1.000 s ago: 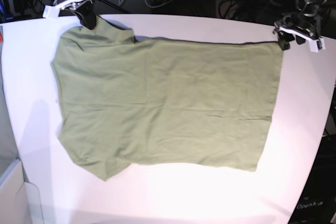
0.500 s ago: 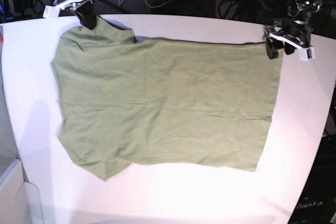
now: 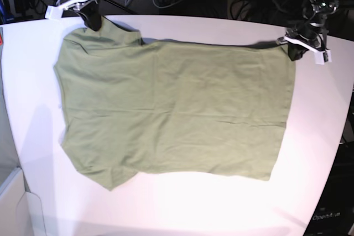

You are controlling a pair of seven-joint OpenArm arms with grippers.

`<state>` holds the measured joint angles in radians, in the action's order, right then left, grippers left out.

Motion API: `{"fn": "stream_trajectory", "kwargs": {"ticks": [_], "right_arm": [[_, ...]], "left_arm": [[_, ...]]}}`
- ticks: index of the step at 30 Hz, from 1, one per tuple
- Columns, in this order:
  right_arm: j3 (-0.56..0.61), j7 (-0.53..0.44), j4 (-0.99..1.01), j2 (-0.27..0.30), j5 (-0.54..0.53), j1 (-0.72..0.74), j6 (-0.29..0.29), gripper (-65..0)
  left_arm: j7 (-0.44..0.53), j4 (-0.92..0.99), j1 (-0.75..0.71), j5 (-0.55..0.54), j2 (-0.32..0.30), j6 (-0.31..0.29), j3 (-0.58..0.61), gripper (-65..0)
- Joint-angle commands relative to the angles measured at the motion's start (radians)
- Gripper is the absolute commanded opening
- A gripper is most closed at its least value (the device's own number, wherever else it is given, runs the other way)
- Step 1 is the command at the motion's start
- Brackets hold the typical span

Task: Fold the T-shirt properly
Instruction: 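Grasp the shirt's shoulder edges with the left and right grippers, then lift the shoulder edges slightly and pull them apart to tension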

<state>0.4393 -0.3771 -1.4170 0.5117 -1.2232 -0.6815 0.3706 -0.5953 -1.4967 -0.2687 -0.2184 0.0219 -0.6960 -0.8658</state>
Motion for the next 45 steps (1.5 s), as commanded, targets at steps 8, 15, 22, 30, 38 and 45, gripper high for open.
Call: {"fn": "stream_trajectory", "kwargs": {"ticks": [8,15,22,30,38,45], "right_arm": [[-0.009,-0.021,-0.017,0.041,-0.008,0.009,0.011,-63.7],[-0.007,-0.021,-0.017,0.052,-0.008,0.038,0.011,-63.7],[-0.007,-0.021,-0.058,0.063,-0.008,0.059,0.011,-63.7],[-0.007,-0.013,-0.091,0.074,-0.008,0.115,0.011,-63.7],[-0.003,0.016,-0.089,0.074,-0.007,0.193,0.011,-63.7],[-0.006,0.128,-0.087,0.074,-0.007,0.3,0.011,-63.7]], "left_arm": [[-0.131,-0.094,-0.013,-0.051,-0.004,-0.002,-0.003,-62.1],[-0.236,-0.198,0.004,-0.066,-0.003,-0.002,-0.003,-62.1],[-0.236,-0.215,0.021,-0.065,0.0,-0.002,-0.003,-62.1],[-0.236,-0.215,0.059,-0.066,0.0,-0.002,-0.002,-62.1],[-0.237,-0.215,0.107,-0.065,0.002,-0.002,0.001,-62.1],[-0.335,-0.206,0.187,-0.063,-0.001,-0.002,0.0,-62.1]]}}
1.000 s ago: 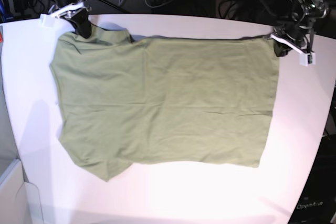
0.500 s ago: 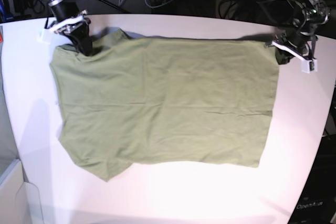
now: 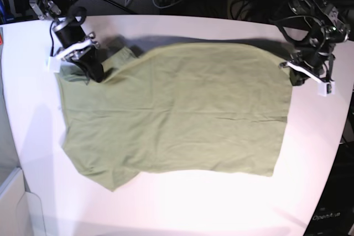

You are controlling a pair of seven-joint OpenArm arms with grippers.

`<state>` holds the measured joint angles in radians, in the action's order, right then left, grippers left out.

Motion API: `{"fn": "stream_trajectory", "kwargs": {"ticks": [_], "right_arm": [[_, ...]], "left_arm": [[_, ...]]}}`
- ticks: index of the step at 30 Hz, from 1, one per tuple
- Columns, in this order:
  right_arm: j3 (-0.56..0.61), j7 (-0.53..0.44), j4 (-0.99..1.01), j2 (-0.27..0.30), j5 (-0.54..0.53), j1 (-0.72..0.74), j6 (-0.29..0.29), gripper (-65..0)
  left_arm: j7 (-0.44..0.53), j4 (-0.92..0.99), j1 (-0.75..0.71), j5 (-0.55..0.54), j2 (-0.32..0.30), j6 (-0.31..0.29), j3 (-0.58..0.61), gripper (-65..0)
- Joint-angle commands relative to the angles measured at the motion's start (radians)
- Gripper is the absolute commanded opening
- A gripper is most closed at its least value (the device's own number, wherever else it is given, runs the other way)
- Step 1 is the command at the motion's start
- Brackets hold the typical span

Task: Fold the T-shirt properly
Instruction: 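Lift the shoulder edges slightly and pull them apart to tension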

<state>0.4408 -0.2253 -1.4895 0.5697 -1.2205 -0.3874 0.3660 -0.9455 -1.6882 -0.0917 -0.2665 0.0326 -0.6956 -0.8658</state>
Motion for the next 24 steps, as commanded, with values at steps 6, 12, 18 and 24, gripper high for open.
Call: {"fn": "stream_trajectory", "kwargs": {"ticks": [6,12,18,24], "right_arm": [[-0.01,0.042,-0.013,0.014,-0.009,0.084,0.015,-63.7],[-0.01,0.082,0.0,0.014,-0.011,0.144,0.014,-63.7],[-0.012,0.111,0.02,0.014,-0.011,0.164,0.014,-63.7],[-0.009,0.106,0.02,0.006,-0.011,0.14,0.014,-63.8]], "left_arm": [[0.001,-0.013,0.077,-0.009,-0.01,-0.003,0.001,-62.2],[0.0,-0.013,0.135,-0.007,-0.01,-0.003,0.003,-62.2],[-0.139,-0.011,0.145,-0.006,-0.012,-0.003,0.0,-62.2],[-0.178,-0.013,-0.026,0.039,-0.058,-0.003,0.0,-61.1]]}}
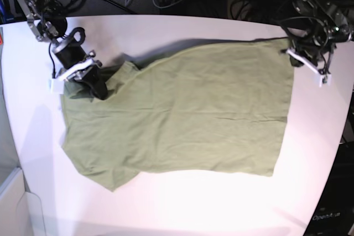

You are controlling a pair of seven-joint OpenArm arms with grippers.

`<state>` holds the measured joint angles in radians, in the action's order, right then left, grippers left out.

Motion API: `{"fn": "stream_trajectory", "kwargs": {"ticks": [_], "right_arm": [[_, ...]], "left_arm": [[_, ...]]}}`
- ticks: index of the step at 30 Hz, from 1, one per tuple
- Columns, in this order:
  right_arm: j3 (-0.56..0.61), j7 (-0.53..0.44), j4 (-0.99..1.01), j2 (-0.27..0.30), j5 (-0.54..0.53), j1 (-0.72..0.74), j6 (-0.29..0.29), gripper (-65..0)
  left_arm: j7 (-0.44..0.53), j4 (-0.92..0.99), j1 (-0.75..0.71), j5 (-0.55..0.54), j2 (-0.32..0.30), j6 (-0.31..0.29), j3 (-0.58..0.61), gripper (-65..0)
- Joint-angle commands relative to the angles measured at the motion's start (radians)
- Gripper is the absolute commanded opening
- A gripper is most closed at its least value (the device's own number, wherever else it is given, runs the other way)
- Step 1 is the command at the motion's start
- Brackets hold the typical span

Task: Fold the T-shirt properly
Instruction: 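Lift the shoulder edges slightly and pull them apart to tension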

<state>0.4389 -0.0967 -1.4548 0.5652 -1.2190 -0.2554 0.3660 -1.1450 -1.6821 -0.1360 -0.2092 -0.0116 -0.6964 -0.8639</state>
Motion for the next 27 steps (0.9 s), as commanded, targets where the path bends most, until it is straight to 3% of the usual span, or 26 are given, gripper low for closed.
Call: {"fn": "stream_trajectory", "kwargs": {"ticks": [1,7,10,27], "right_arm": [[-0.007,-0.022,-0.014,0.003,-0.012,0.008,0.014,-63.8],[-0.009,-0.021,-0.014,-0.004,-0.012,0.009,0.014,-63.8],[-0.007,-0.019,-0.014,-0.004,-0.012,0.009,0.014,-63.8],[-0.005,-0.019,-0.014,-0.004,-0.012,0.005,0.014,-63.8]], "left_arm": [[0.021,-0.025,-0.009,-0.029,-0.024,-0.002,-0.002,-59.6],[0.024,-0.023,-0.127,-0.207,-0.093,-0.002,-0.005,-36.8],[0.024,-0.019,-0.135,-0.253,-0.1,-0.002,-0.005,-29.3],[0.023,0.191,-0.095,-0.252,-0.087,-0.002,-0.002,-28.4]]}}
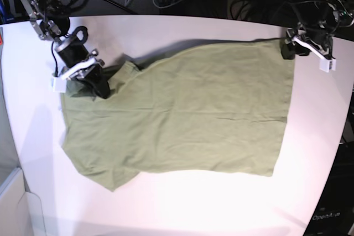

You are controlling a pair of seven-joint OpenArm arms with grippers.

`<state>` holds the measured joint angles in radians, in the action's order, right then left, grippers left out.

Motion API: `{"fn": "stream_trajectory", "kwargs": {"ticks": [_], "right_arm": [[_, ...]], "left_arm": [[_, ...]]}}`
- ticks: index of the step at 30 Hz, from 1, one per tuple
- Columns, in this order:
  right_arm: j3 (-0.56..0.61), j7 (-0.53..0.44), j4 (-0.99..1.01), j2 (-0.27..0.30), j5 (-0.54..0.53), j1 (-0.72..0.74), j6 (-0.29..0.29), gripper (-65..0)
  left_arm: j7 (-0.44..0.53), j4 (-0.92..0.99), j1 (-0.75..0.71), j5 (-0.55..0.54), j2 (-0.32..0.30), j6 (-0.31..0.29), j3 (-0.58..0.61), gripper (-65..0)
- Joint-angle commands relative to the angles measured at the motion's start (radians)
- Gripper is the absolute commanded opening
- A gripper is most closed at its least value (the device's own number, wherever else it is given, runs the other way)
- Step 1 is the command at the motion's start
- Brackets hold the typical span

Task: Fold the T-shirt properly
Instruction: 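Lift the shoulder edges slightly and pull them apart to tension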

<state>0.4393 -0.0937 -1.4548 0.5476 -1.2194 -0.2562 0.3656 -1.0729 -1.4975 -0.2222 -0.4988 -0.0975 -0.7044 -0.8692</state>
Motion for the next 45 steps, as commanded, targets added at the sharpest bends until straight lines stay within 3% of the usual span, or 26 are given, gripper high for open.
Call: {"fn": "stream_trajectory", "kwargs": {"ticks": [1,3,10,16,18,22,25,36,45], "right_arm": [[-0.006,-0.022,-0.014,0.013,-0.012,0.007,0.014,-63.8],[-0.006,-0.022,-0.014,0.013,-0.012,0.007,0.014,-63.8],[-0.004,-0.022,-0.014,0.012,-0.012,0.01,0.014,-63.8],[-0.003,-0.022,-0.014,0.012,-0.012,0.01,0.014,-63.8],[-0.003,-0.022,-0.014,0.012,-0.012,0.01,0.014,-63.8],[-0.003,-0.022,-0.014,0.012,-0.012,0.01,0.014,-63.8],[-0.004,-0.022,-0.014,0.012,-0.012,0.011,0.014,-63.8],[-0.007,-0.022,-0.014,0.012,-0.012,0.011,0.014,-63.8],[-0.007,-0.022,-0.014,0.012,-0.012,0.013,0.014,-63.8]], "left_arm": [[-0.054,0.008,-0.009,0.038,-0.001,0.006,0.005,-28.5],[-0.059,0.01,-0.01,0.038,-0.001,0.006,0.008,-31.8],[-0.059,0.062,-0.01,0.038,-0.003,0.006,0.009,-53.8],[-0.059,0.127,0.017,0.028,-0.028,0.006,0.006,-57.5],[-0.059,0.133,0.031,0.027,-0.037,0.006,0.005,-61.6],[-0.062,0.13,0.045,-0.033,-0.037,0.006,0.006,-61.1],[-0.117,0.131,0.063,-0.076,-0.041,0.006,0.005,-61.1],[-0.241,0.128,0.14,-0.094,-0.032,0.006,0.002,-61.1],[-0.283,0.125,0.14,-0.252,-0.043,0.006,0.002,-61.0]]}}
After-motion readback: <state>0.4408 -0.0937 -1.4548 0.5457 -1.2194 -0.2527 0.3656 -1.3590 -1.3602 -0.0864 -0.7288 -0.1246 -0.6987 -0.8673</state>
